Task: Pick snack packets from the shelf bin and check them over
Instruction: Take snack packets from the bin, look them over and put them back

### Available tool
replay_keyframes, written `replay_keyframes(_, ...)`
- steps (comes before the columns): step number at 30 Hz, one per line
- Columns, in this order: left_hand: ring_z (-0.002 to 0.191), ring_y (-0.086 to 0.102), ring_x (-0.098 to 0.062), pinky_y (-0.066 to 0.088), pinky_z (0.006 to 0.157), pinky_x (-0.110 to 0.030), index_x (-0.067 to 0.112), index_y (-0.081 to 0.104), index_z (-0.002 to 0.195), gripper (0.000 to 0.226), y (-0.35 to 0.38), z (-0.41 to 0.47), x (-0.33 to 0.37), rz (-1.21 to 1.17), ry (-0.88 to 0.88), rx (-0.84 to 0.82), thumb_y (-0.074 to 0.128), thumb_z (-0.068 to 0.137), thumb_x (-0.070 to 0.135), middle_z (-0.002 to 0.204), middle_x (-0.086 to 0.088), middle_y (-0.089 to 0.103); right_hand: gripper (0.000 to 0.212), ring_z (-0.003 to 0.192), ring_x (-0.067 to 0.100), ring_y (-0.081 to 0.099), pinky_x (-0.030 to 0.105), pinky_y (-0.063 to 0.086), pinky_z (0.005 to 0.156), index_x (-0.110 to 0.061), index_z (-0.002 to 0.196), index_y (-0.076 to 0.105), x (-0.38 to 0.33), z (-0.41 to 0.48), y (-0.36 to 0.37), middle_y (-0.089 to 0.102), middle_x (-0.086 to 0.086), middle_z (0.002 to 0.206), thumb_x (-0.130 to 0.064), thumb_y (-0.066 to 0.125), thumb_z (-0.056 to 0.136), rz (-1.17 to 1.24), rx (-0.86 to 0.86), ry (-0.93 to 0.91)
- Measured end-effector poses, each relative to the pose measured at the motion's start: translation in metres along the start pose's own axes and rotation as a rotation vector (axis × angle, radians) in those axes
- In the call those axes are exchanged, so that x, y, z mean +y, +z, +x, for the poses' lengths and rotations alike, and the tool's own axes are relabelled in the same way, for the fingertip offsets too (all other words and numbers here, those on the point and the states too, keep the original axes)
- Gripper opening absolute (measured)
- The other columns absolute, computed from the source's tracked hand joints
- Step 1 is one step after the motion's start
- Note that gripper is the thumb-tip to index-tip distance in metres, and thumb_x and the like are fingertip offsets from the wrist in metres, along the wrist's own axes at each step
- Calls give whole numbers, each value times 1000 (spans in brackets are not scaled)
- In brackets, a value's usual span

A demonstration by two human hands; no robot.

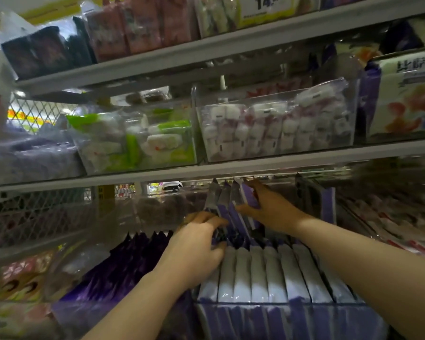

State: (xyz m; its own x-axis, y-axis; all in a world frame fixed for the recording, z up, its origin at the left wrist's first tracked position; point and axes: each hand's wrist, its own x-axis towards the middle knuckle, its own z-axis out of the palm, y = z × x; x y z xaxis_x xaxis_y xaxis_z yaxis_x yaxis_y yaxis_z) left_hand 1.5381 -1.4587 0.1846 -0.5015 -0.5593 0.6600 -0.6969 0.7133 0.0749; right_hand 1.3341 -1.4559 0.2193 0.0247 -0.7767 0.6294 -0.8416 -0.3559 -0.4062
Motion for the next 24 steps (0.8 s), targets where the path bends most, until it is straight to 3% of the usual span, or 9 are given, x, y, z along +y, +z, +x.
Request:
replay_keyframes(3,129,38,-10,40,104,-30,40,51,129,39,2,-1,-5,-39,14,21,55,90,38,135,15,47,80,131,15,44,19,32,94,-31,150,21,-2,8,-13,38,-3,151,-53,63,86,-125,-164,23)
replay_keyframes(6,128,38,-7,40,103,-29,39,53,127,36,4,-3,-8,-69,30,45,54,91,41,132,17,48,78,111,3,47,16,35,87,-30,150,25,-9,11,-34,43,-6,148,-44,67,86,-355,-328,21)
replay_keyframes(8,127,37,-6,41,102,-28,39,54,126,35,6,-3,-8,-86,35,64,54,91,41,130,17,49,72,102,3,48,16,37,83,-26,148,31,-12,11,-36,50,-3,141,-37,67,87,-456,-310,3)
replay_keyframes(12,126,37,-4,40,99,-25,40,55,124,32,7,-3,-8,-85,39,75,53,92,41,128,20,50,57,115,23,56,32,47,93,-23,140,41,-7,8,-15,56,6,132,-27,65,89,-540,-134,-33)
replay_keyframes(17,130,33,-6,40,102,-28,39,54,125,34,5,-5,-7,-17,53,49,50,92,41,131,19,49,64,99,12,55,23,47,84,-31,143,35,-9,-1,-35,57,-6,122,-35,66,88,-489,-287,-25)
replay_keyframes(18,131,33,-6,39,103,-29,39,54,126,34,4,-5,-7,-9,53,49,50,92,41,132,19,49,59,96,10,55,21,47,79,-32,138,40,-11,-5,-41,57,-7,122,-37,67,86,-496,-262,-2)
replay_keyframes(21,131,34,-6,40,103,-28,39,55,126,35,4,-6,-6,-4,46,55,50,92,42,132,19,50,13,82,12,56,23,46,66,-29,96,59,-18,-18,-53,64,-3,104,-34,66,85,-658,-119,46)
replay_keyframes(22,130,35,-6,40,102,-28,39,55,126,34,4,-6,-5,-2,44,60,50,92,42,131,18,50,7,81,16,58,27,49,69,-25,90,64,-19,-21,-54,66,0,99,-31,63,86,-733,-138,70)
replay_keyframes(24,129,37,-7,40,101,-28,38,56,125,34,4,-6,-4,5,42,70,51,92,41,130,18,51,15,81,22,59,29,49,73,-20,93,69,-18,-28,-49,67,4,95,-29,59,86,-821,-268,125)
